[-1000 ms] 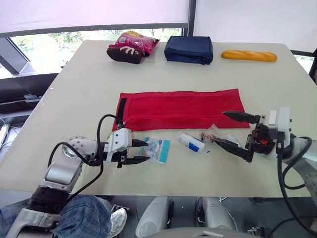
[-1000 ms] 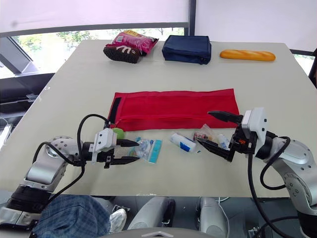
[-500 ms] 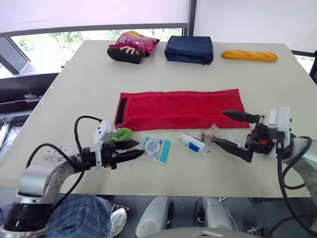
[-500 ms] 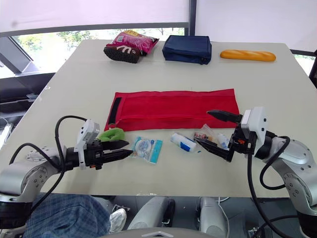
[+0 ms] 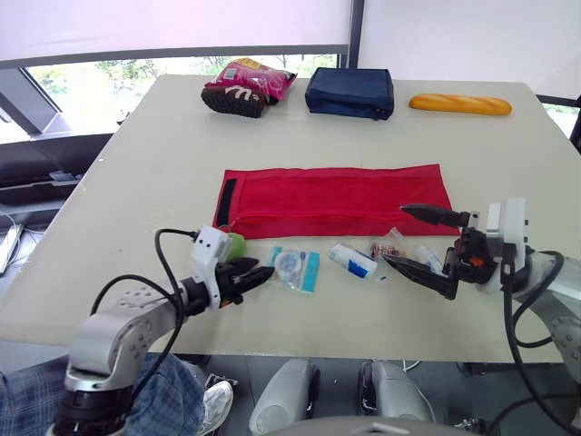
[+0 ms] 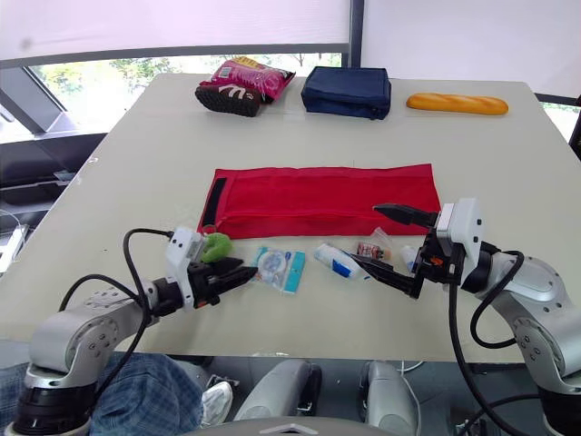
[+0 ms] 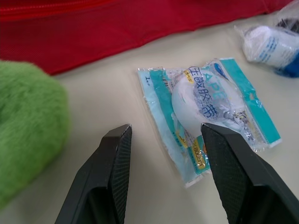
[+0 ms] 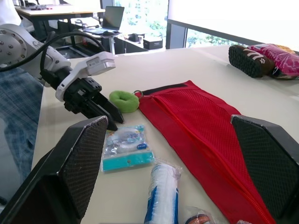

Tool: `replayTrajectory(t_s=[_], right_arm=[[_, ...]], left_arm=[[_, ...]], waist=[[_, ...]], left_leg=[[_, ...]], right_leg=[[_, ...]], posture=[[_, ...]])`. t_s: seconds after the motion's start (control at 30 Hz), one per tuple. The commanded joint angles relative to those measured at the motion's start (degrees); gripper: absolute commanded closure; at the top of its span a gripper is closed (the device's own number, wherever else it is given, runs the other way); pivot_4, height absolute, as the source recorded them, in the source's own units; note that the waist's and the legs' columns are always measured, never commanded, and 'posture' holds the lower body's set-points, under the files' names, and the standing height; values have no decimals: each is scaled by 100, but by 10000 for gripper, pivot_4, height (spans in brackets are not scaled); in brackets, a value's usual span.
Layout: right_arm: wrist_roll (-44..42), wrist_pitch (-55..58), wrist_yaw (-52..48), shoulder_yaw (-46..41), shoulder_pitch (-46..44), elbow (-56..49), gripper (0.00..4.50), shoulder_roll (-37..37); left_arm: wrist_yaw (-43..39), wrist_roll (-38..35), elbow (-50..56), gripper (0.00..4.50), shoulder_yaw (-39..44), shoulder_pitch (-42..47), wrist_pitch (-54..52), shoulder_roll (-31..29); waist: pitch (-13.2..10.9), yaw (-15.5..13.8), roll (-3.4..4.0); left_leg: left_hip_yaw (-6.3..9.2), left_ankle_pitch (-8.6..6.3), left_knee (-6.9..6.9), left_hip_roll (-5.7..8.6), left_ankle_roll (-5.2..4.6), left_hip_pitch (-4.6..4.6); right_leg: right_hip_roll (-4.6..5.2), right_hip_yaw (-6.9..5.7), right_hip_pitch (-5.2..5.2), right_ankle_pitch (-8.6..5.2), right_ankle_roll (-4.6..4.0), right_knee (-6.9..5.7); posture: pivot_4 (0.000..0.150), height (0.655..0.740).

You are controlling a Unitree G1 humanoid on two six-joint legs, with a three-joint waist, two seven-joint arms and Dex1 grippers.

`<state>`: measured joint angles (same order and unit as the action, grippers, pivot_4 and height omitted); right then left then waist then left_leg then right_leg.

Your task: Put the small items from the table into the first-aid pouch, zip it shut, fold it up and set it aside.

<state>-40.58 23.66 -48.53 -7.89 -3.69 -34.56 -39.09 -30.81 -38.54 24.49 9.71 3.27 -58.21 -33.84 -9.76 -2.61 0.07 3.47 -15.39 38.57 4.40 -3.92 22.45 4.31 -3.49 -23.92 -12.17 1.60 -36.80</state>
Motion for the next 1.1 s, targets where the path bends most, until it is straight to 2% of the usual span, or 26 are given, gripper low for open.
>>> replayTrajectory(t_s=[0.03, 0.13, 0.33, 0.57, 0.77, 0.87, 0.93, 1.0, 1.1], right_arm=[[-75, -52, -44, -143, -58, -137, 0, -70], [-90, -58, -43, -160, -6, -189, 0, -85], [-82, -88, -4, -203, 83, -240, 0, -75], [-27, -158, 41, -178, 105, -250, 0, -46], [10, -212, 57, -147, 126, -252, 0, -20], [22, -232, 79, -140, 160, -279, 0, -1], [37, -253, 93, -130, 197, -303, 0, 5], [41, -267, 111, -135, 223, -320, 0, 11], [46, -277, 121, -123, 244, -336, 0, 24]], left_arm=[[79, -54, -168, 19773, -167, 195, -239, 61], [154, -195, -318, 19773, -103, 417, -430, 231], [302, -930, -537, 19773, 439, 827, -1131, 586], [210, -642, -916, 19773, -107, 1165, -1211, 394], [87, -720, -1182, 19773, -404, 1430, -1650, 297], [51, -686, -1273, 26827, -457, 1440, -1693, 280], [19, -675, -1298, 33795, -464, 1434, -1670, 259], [-5, -704, -1338, 43845, -390, 1457, -1670, 279], [-6, -885, -1366, 44521, -60, 1497, -1690, 404]], waist=[[1, 15, -2], [1, 13, -1], [-2, 25, -8], [-2, 25, -8], [-1, 20, -8], [-1, 24, -7], [-1, 22, -7], [-1, 21, -7], [-1, 23, -7]], left_leg=[[0, 0, 0, 0, 0, 0], [-1, 1, 0, 0, 1, -1], [-1, 1, 1, 0, 1, 1], [-1, 3, 0, -1, 6, 0], [-1, 3, 0, 1, 5, 0], [0, 3, -1, 1, 5, -1], [0, 3, -1, 1, 6, -1], [0, 3, -1, 1, 6, 0], [-1, 3, -1, 1, 6, -1]], right_leg=[[-1, 0, 0, 0, 0, 0], [-2, 2, -1, 0, -1, 0], [-3, 2, -1, 0, 0, -1], [-4, 3, -1, 0, -1, -1], [-4, 5, 0, 0, 0, -1], [-4, 5, -1, 0, -1, -1], [-4, 5, -1, 0, -1, -1], [-4, 5, -1, 0, -1, -1], [-3, 7, -1, 0, -1, -1]], posture=[[1500, 7395], [1500, 7395], [1500, 7395], [1500, 7395], [1500, 7395], [1500, 7395], [1500, 7395], [1500, 7395], [1500, 7395]])
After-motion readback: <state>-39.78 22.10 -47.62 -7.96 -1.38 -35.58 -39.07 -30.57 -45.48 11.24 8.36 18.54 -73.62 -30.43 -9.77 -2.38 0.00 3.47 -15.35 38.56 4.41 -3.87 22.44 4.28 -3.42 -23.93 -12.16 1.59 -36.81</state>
